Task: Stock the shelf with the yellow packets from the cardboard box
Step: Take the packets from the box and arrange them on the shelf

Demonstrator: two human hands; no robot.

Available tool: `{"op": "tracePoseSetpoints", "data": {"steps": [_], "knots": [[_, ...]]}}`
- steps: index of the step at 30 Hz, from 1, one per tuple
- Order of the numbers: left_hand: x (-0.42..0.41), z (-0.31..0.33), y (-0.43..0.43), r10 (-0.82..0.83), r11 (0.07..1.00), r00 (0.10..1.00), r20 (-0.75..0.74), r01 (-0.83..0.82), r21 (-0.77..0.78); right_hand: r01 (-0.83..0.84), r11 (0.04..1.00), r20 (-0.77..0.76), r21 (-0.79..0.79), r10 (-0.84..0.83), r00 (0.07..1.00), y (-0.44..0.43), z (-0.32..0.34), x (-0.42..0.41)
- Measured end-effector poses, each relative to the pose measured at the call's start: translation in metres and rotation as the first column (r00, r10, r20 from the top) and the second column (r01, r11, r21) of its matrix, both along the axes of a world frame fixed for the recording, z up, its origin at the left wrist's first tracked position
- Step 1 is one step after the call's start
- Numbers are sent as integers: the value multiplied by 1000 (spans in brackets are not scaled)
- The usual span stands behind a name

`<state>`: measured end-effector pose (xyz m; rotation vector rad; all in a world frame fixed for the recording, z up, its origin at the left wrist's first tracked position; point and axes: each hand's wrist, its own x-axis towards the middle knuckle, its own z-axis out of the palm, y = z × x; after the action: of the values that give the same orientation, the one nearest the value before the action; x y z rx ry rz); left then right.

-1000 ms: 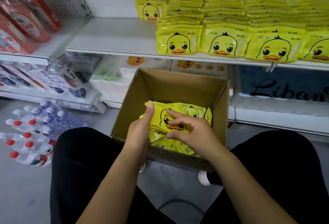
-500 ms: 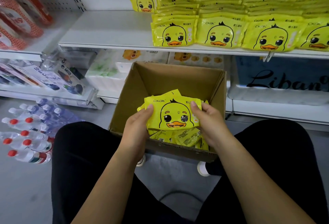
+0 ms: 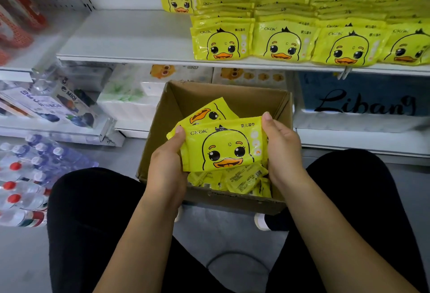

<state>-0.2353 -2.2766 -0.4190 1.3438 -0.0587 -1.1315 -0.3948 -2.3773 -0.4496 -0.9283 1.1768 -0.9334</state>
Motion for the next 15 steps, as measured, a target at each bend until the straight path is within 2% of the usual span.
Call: {"op": "tracePoseSetpoints", "data": {"steps": [3, 6, 11, 15], "knots": [[17, 13, -10, -10, 994, 996, -89, 1, -106, 66, 988, -34, -139, -71, 997, 0, 12, 17], [37, 28, -24, -6, 985, 995, -98, -11, -173, 15, 985, -14, -173, -17, 1000, -7, 32, 35], [78, 48, -56, 75, 973, 997, -34, -81, -215, -263, 958, 15, -115, 266, 964, -31, 58, 57], [105, 58, -84, 89, 969, 994, 57, -73, -237, -237, 936, -91, -261, 220, 971, -46, 71, 83]]}}
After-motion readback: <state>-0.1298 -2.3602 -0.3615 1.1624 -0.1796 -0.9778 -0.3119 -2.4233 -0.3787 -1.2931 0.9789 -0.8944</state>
